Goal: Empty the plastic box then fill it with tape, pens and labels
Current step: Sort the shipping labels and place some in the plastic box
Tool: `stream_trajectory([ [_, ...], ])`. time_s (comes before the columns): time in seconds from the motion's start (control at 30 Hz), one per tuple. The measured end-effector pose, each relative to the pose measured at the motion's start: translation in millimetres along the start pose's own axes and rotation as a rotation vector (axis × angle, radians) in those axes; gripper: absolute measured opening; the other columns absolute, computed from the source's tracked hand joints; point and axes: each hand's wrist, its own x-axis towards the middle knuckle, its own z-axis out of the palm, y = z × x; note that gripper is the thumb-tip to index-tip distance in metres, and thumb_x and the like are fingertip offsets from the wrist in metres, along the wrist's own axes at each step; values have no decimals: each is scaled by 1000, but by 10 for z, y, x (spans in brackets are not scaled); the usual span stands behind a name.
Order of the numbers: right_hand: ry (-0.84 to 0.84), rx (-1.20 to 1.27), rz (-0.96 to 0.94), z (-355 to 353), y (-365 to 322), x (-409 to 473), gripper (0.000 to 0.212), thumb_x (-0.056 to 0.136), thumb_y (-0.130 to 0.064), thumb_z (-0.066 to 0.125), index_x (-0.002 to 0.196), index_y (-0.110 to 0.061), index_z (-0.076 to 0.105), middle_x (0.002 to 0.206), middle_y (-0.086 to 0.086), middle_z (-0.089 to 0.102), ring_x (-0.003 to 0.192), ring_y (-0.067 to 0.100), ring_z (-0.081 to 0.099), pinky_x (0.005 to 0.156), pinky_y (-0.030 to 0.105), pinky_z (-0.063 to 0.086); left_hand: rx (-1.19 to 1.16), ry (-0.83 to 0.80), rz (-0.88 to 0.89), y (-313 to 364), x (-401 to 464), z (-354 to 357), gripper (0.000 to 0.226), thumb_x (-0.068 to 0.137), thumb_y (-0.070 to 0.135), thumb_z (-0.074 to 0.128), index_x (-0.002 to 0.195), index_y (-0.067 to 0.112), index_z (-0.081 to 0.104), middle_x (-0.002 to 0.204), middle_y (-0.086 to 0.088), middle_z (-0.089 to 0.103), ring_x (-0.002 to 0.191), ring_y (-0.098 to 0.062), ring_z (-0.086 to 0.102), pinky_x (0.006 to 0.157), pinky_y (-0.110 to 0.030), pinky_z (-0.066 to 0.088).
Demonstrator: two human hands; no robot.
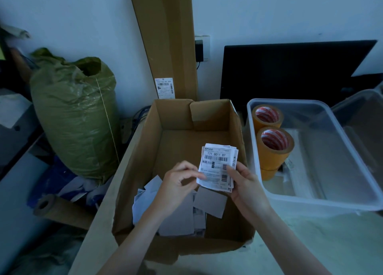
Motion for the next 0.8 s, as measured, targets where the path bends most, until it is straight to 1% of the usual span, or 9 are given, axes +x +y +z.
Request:
stream_trajectory([
  [0.07,14,-70,-26,-1,7,-12,27,98,-12,46,120,-21,60,115,2,69,111,23,63,95,50,51,24,-39,-4,32,-5,33,32,88,4,62,100,34,68,100,17,53,110,-3,51,83,-17,52],
  [0.13,35,-96,-56,-14,1,-21,26,98,-12,46,117,-21,62,114,2,70,110,22,64,94,49,52,123,0,-39,29,2,55,37,90,10,62,106,42,53,103,19,52,106,5,50,81,-8,45],
  [0.2,58,-102,-82,-45,-24,-36,25,98,-12,46,114,-23,62,114,1,70,109,21,65,92,46,54,235,4,-180,-103,23,43,33,90,16,62,111,37,47,106,21,51,101,5,50,76,-7,43],
  [0.3,72,-95,-111,-97,-60,-51,27,97,-11,46,116,-22,62,116,0,69,109,19,65,92,44,53,517,-221,-522,-435,58,60,34,93,29,57,123,21,44,118,3,54,104,-12,55,84,-24,49],
  [0.37,72,-79,-113,-110,-71,-58,28,98,-10,45,120,-20,61,116,1,69,110,21,64,93,45,53,743,-385,-701,-618,60,173,50,93,36,53,135,13,37,130,-7,47,114,-23,52,90,-33,45],
  [0.47,78,-62,-99,-100,-57,-75,29,97,-9,45,121,-18,60,115,2,70,109,21,65,93,46,53,893,-442,-783,-768,48,409,69,89,46,54,143,10,30,139,-12,36,120,-28,49,95,-36,45],
  [0.6,86,-54,-77,-86,-25,-97,28,98,-9,45,120,-17,61,114,2,70,109,22,65,94,48,52,960,-397,-819,-909,70,617,93,77,62,59,145,7,28,142,-15,30,112,-30,55,89,-40,52],
  [0.67,91,-53,-68,-87,-17,-99,28,98,-9,45,120,-16,61,115,3,70,109,22,65,96,50,51,970,-403,-823,-918,79,652,86,80,55,60,144,7,29,141,-16,31,112,-30,54,91,-40,51],
  [0.8,98,-52,-60,-90,-17,-99,28,98,-10,45,119,-17,61,113,2,70,108,22,65,96,49,50,1010,-442,-710,-874,73,621,47,93,34,50,134,13,44,133,-14,43,113,-24,54,92,-33,49],
])
